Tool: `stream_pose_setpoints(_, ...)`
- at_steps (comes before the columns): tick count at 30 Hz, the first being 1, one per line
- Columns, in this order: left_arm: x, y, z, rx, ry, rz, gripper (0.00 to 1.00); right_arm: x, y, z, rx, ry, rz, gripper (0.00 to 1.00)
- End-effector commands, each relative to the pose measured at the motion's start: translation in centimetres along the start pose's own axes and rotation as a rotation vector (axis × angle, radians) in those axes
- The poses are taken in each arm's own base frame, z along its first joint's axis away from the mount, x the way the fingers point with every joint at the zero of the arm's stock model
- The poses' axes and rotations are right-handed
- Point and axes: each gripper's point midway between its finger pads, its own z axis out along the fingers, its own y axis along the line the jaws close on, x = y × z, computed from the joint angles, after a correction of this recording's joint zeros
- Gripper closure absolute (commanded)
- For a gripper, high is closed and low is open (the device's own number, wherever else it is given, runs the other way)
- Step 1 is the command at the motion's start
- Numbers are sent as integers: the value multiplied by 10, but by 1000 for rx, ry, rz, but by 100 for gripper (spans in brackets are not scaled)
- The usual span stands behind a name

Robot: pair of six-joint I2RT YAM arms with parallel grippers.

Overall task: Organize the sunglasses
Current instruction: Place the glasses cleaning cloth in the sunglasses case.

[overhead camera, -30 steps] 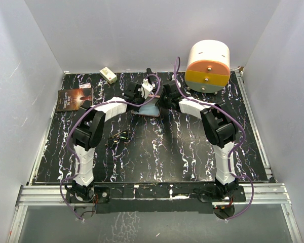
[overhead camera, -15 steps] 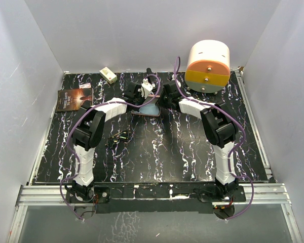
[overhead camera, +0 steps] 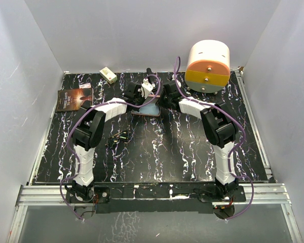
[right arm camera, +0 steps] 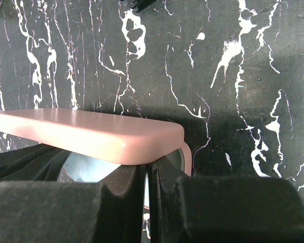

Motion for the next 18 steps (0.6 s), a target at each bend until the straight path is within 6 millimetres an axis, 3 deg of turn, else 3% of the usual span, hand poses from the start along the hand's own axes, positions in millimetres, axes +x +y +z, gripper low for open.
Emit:
stream_pose_setpoints(1,-20,11,-18,-18,-54,-1,97,-24,14,-4,-43,-89,-16,92)
stream_pose_setpoints(13,-27,13,-25,-22,-82,-2,88,-22,10,-6,-26,-86,-35,91)
stream_pose_setpoints(18,-29,12,-27,-16,-90,2,87,-22,9,-5,-22,-89,-47,78)
